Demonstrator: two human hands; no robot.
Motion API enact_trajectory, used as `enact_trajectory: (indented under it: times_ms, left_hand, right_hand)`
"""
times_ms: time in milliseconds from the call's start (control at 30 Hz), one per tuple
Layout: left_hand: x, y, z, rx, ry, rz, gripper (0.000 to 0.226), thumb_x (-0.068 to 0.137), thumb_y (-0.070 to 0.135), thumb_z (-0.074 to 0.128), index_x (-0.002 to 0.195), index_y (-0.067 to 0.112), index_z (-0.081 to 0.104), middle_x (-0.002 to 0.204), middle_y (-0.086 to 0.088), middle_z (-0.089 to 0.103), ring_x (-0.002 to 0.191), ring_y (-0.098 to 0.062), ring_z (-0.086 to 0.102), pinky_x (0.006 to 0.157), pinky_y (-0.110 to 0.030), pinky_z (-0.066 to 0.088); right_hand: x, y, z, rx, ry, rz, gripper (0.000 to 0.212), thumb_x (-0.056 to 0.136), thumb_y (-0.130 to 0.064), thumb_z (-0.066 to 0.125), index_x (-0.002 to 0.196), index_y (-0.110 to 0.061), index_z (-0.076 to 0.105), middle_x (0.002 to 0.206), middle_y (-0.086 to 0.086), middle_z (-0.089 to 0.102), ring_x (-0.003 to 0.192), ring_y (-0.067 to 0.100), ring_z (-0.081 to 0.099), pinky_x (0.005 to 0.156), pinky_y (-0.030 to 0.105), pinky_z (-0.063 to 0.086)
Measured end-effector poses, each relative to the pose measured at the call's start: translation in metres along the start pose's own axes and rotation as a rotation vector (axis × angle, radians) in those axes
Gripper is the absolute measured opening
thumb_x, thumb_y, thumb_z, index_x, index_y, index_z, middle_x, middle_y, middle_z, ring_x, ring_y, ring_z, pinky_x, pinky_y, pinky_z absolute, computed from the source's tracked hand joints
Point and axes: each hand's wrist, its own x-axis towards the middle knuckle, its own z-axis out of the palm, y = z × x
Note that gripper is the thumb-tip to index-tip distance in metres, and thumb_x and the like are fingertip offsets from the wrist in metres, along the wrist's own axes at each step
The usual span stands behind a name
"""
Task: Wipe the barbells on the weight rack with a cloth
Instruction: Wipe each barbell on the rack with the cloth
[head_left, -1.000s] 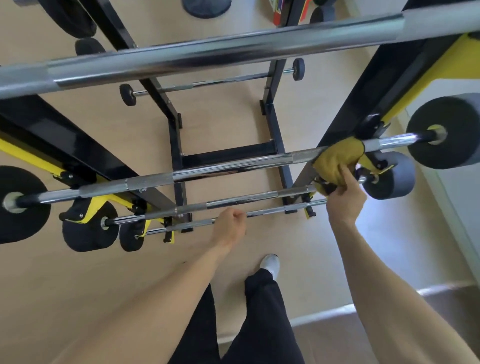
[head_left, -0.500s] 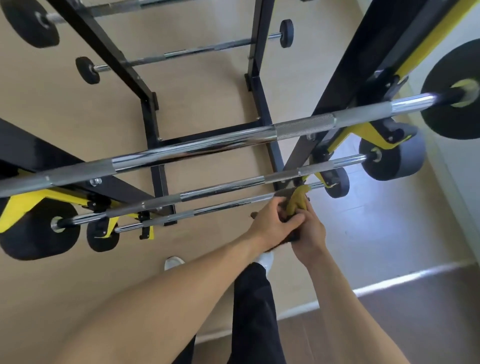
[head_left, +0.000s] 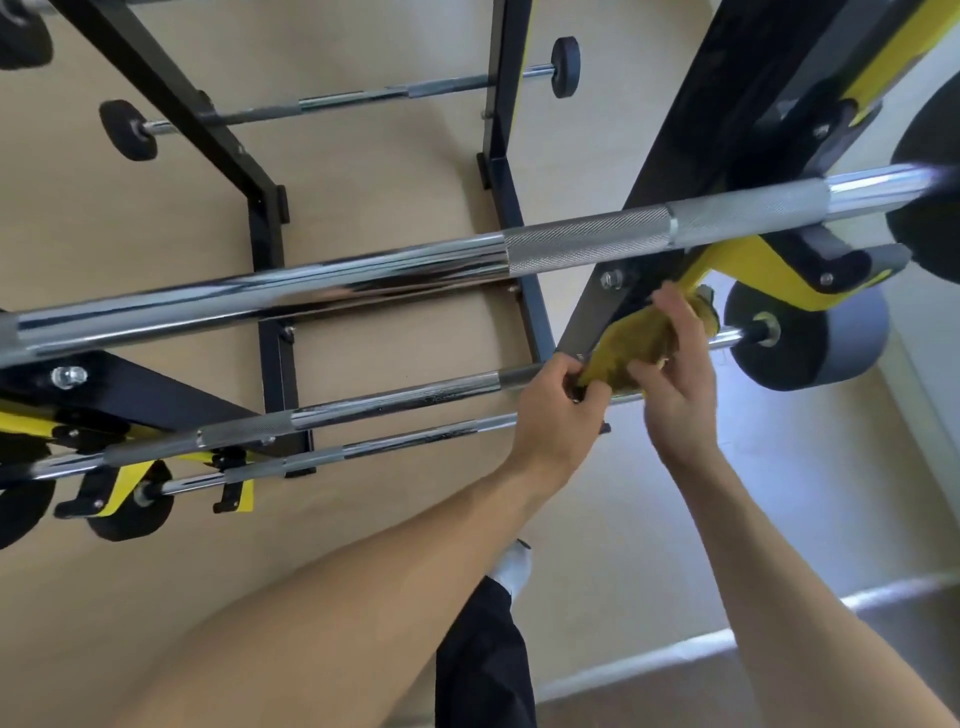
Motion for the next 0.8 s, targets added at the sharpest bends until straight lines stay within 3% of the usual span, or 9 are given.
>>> enact_trajectory:
  times_ms: [67, 133, 233, 300, 400, 533, 600, 700, 800]
  left_hand:
    - [0.008, -0.019, -0.004, 0.024, 0.069, -0.063, 0.01, 0.088, 0.008, 0.066, 0.093, 0.002, 0.06, 0.072, -0.001, 0.06, 0.058, -0.005, 0.056, 0.055, -0.019, 0.045]
    - [0.016, -0.039, -0.006, 0.042, 0.092, -0.129, 0.014, 0.082, 0.012, 0.073, 0.085, 0.008, 0.06, 0.081, -0.006, 0.066, 0.072, -0.017, 0.062, 0.064, -0.032, 0.052]
    - [0.023, -0.058, -0.011, 0.076, 0.076, -0.153, 0.017, 0.081, 0.01, 0.074, 0.08, 0.014, 0.057, 0.083, -0.005, 0.065, 0.072, -0.014, 0.058, 0.059, -0.016, 0.047]
    - [0.025, -0.068, -0.013, 0.101, 0.091, -0.151, 0.02, 0.082, 0.01, 0.072, 0.08, 0.018, 0.054, 0.084, -0.007, 0.067, 0.076, -0.019, 0.063, 0.059, -0.018, 0.048]
    - [0.026, -0.079, -0.016, 0.087, 0.155, -0.149, 0.026, 0.082, 0.009, 0.071, 0.077, 0.022, 0.049, 0.083, -0.009, 0.07, 0.077, -0.025, 0.068, 0.066, -0.035, 0.056]
    - [0.017, -0.078, -0.019, 0.075, 0.191, 0.04, 0.025, 0.081, 0.002, 0.071, 0.077, 0.016, 0.051, 0.071, 0.004, 0.059, 0.063, -0.009, 0.051, 0.057, -0.016, 0.042]
    - [0.012, -0.078, -0.02, 0.058, 0.182, 0.085, 0.02, 0.081, 0.001, 0.069, 0.08, 0.01, 0.052, 0.071, 0.005, 0.056, 0.065, -0.013, 0.05, 0.058, -0.018, 0.041]
    - [0.008, -0.09, -0.022, 0.112, 0.162, 0.032, 0.022, 0.081, 0.003, 0.068, 0.078, 0.013, 0.049, 0.069, 0.008, 0.052, 0.062, -0.008, 0.047, 0.056, -0.017, 0.039]
    - [0.008, -0.102, -0.029, 0.126, 0.155, -0.06, 0.031, 0.081, 0.003, 0.065, 0.07, 0.021, 0.043, 0.064, 0.006, 0.051, 0.056, -0.01, 0.042, 0.052, -0.017, 0.034]
  right_hand:
    - [0.005, 0.034, 0.008, -0.324, -0.146, -0.162, 0.077, 0.071, -0.004, 0.065, 0.143, -0.017, 0.043, 0.156, -0.003, 0.034, 0.142, 0.016, 0.033, 0.111, 0.034, 0.039]
    - [0.005, 0.065, 0.016, -0.534, -0.295, -0.173, 0.08, 0.073, -0.014, 0.076, 0.144, -0.017, 0.041, 0.157, 0.0, 0.034, 0.146, 0.018, 0.029, 0.114, 0.045, 0.038]
    - [0.005, 0.086, 0.028, -0.739, -0.39, -0.198, 0.08, 0.081, -0.03, 0.079, 0.148, -0.019, 0.037, 0.158, 0.0, 0.034, 0.15, 0.019, 0.022, 0.117, 0.053, 0.03]
    - [0.006, 0.083, 0.033, -0.826, -0.298, -0.245, 0.074, 0.083, -0.029, 0.077, 0.146, -0.016, 0.04, 0.156, 0.003, 0.037, 0.149, 0.023, 0.025, 0.117, 0.053, 0.031]
    - [0.001, 0.072, 0.04, -0.933, -0.012, -0.222, 0.056, 0.078, -0.032, 0.078, 0.126, -0.017, 0.053, 0.14, 0.005, 0.045, 0.134, 0.028, 0.036, 0.109, 0.053, 0.032]
    - [-0.002, 0.068, 0.043, -0.846, 0.187, -0.235, 0.039, 0.08, -0.027, 0.076, 0.114, -0.021, 0.06, 0.128, 0.001, 0.051, 0.123, 0.026, 0.039, 0.104, 0.051, 0.03]
    - [0.001, 0.069, 0.044, -0.825, 0.025, -0.331, 0.047, 0.082, -0.027, 0.072, 0.126, -0.022, 0.057, 0.136, 0.0, 0.052, 0.132, 0.024, 0.04, 0.112, 0.048, 0.022]
    - [0.007, 0.075, 0.046, -1.001, -0.451, -0.266, 0.084, 0.077, -0.031, 0.073, 0.15, -0.027, 0.032, 0.157, -0.002, 0.034, 0.15, 0.02, 0.019, 0.122, 0.048, 0.003]
    - [0.013, 0.066, 0.036, -0.86, -0.423, -0.305, 0.083, 0.074, -0.023, 0.075, 0.147, -0.018, 0.037, 0.153, 0.004, 0.038, 0.147, 0.024, 0.026, 0.121, 0.05, 0.023]
